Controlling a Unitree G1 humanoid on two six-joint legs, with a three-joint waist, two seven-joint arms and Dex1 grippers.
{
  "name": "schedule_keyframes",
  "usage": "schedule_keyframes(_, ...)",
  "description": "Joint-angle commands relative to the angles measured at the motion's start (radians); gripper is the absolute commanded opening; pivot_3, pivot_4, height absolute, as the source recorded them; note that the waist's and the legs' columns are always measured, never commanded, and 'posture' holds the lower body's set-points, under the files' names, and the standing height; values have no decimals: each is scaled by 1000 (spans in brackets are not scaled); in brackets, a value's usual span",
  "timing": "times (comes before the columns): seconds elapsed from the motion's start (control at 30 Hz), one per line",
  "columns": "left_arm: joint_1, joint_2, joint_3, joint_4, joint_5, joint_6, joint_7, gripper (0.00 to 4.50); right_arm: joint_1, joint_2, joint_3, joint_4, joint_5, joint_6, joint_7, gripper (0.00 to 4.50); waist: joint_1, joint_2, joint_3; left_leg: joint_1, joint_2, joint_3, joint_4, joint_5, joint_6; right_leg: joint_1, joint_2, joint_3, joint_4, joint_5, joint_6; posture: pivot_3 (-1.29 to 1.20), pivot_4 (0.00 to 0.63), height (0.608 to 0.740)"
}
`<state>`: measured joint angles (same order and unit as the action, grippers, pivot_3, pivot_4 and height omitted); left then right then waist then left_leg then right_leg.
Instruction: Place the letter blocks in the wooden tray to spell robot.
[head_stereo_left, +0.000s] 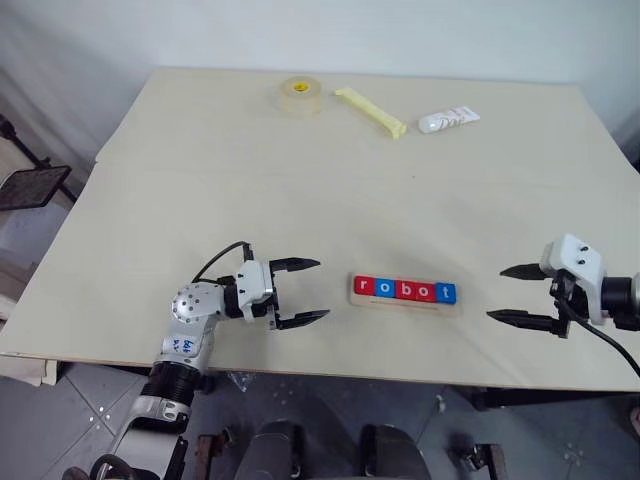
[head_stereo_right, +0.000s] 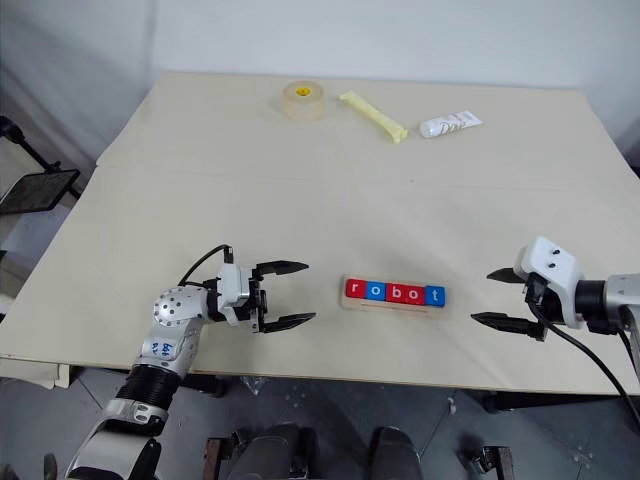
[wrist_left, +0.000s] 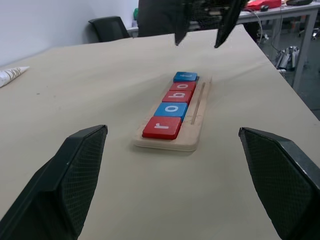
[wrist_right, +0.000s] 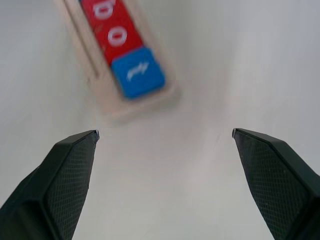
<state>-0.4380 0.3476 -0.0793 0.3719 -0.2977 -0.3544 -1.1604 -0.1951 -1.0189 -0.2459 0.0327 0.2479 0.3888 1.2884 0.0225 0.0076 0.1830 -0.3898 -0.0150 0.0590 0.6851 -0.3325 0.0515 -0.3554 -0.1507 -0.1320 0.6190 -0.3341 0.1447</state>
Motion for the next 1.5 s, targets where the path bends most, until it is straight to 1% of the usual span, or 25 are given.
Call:
schedule_keyframes(0.03,-36,-7,7,9,-16,-4,-10,4500,-53,42,9,-8,5,2,-93,4485,-6,0,0,0,1,1,0,0,0,0,0,0,0,0,0,0,150,740)
schedule_keyframes(0.1,-45,-12,6,17,-12,-8,-10,4500,-102,66,47,27,-17,28,-142,4485,-10,0,0,1,1,2,0,1,-1,0,1,1,0,0,0,0,150,740)
schedule_keyframes(0.2,-46,-16,4,15,-9,-11,-13,4500,-162,98,88,44,-10,34,-161,3858,-10,0,0,1,1,1,0,1,-1,0,0,1,0,0,0,0,150,740)
schedule_keyframes(0.33,-28,-10,6,-6,-13,-9,-17,4500,-198,112,131,53,-12,43,-173,2494,-1,0,0,0,1,0,-1,1,-1,-1,0,0,0,0,0,0,150,740)
schedule_keyframes(0.43,-4,-4,8,-34,-13,-4,-8,4500,-242,122,197,90,-45,19,-167,1438,1,0,0,0,0,-1,-1,1,-1,-1,0,0,0,0,0,0,150,740)
schedule_keyframes(0.57,12,-1,9,-56,-11,1,1,4500,-260,127,237,112,-54,6,-157,88,2,0,0,0,0,-1,-1,1,-1,-1,0,0,0,0,0,0,150,740)
schedule_keyframes(0.6,13,-1,10,-59,-11,1,3,4500,-261,127,243,115,-55,5,-155,36,2,0,0,-1,0,-1,-1,1,-1,-1,0,0,0,0,0,0,150,740)
schedule_keyframes(0.97,26,0,4,-73,-5,0,23,4500,-251,146,256,76,-34,18,-153,36,0,0,0,0,0,-1,-1,1,-1,-1,0,0,0,0,0,0,150,740)
schedule_keyframes(1.17,12,-7,0,-53,-1,-8,26,4500,-227,123,220,36,-25,38,-171,36,2,0,0,-1,0,-1,-1,1,-1,-1,0,-1,0,0,0,0,150,740)
schedule_keyframes(1.37,7,-13,-1,-45,0,-12,25,4500,-169,74,168,-24,-9,66,-180,36,2,0,0,-1,0,-1,-1,1,-1,-1,0,-1,0,0,0,0,150,740)
schedule_keyframes(1.43,7,-16,-1,-45,1,-7,29,4500,-129,66,106,-55,11,65,-199,36,2,0,0,-1,0,-1,-1,1,-1,-1,0,0,0,0,0,0,150,740)
schedule_keyframes(1.5,4,-17,5,-52,3,13,49,4500,-75,65,14,-84,56,48,-193,36,5,0,0,-1,0,-1,-1,1,-1,-1,0,-1,0,0,0,0,150,740)
